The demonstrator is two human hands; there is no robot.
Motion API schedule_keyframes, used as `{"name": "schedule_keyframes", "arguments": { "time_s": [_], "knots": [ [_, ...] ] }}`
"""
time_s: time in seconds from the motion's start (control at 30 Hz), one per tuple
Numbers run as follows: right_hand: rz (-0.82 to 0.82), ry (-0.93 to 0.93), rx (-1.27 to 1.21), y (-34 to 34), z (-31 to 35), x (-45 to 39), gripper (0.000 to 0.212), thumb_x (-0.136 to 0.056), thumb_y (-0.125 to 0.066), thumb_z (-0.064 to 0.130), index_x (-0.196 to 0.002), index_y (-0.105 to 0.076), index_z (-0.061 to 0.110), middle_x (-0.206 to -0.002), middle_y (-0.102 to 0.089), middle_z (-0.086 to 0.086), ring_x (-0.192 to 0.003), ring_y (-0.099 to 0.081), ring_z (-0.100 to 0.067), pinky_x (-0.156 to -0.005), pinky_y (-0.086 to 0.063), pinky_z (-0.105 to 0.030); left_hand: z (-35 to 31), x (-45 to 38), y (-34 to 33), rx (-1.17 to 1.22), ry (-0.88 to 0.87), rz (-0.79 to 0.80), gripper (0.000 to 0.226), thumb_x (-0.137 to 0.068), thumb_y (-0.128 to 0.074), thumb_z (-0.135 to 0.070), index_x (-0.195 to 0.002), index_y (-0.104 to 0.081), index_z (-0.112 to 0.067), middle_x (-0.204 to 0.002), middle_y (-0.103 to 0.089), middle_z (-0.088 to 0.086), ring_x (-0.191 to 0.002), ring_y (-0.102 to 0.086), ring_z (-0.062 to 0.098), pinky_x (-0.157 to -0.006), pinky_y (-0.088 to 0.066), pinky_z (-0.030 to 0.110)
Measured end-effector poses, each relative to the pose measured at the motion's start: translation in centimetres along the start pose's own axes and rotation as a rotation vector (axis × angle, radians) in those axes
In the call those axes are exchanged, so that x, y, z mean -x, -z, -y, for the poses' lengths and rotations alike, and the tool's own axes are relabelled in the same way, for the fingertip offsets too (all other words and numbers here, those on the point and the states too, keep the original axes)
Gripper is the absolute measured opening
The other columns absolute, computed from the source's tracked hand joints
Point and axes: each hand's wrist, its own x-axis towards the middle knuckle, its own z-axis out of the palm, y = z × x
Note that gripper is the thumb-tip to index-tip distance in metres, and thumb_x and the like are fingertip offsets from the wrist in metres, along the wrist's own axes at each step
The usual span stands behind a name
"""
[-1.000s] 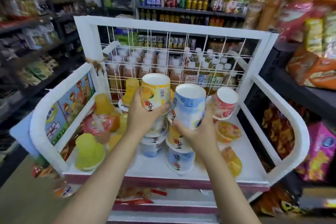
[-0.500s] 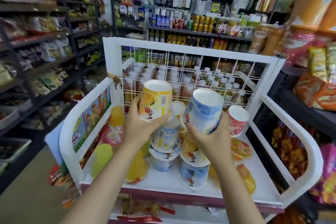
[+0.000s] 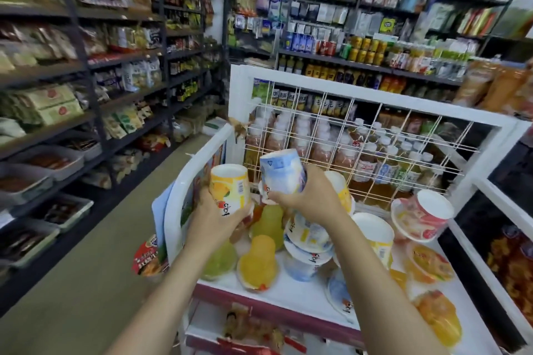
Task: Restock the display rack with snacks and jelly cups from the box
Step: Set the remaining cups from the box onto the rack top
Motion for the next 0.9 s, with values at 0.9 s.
{"name": "schedule_keyframes", "arguments": {
  "time_s": [0.9],
  "knots": [
    [-0.098, 0.230, 0.492, -2.3, -0.7, 0.9, 0.047, -0.093, -0.059, 0.050, -0.138, -0.047, 0.038, -0.092, -0.048, 0.010, -0.092, -0.059, -0.021, -0.091, -0.041, -0.039, 2.5, 0.1, 0.3, -0.254, -0.500, -0.047, 0.095, -0.085, -0.059, -0.058, -0.158, -0.006, -0.027, -0.165, 0.012, -0.002, -0.152, 0.002, 0.022, -0.116, -0.022, 0.040]
  ]
}}
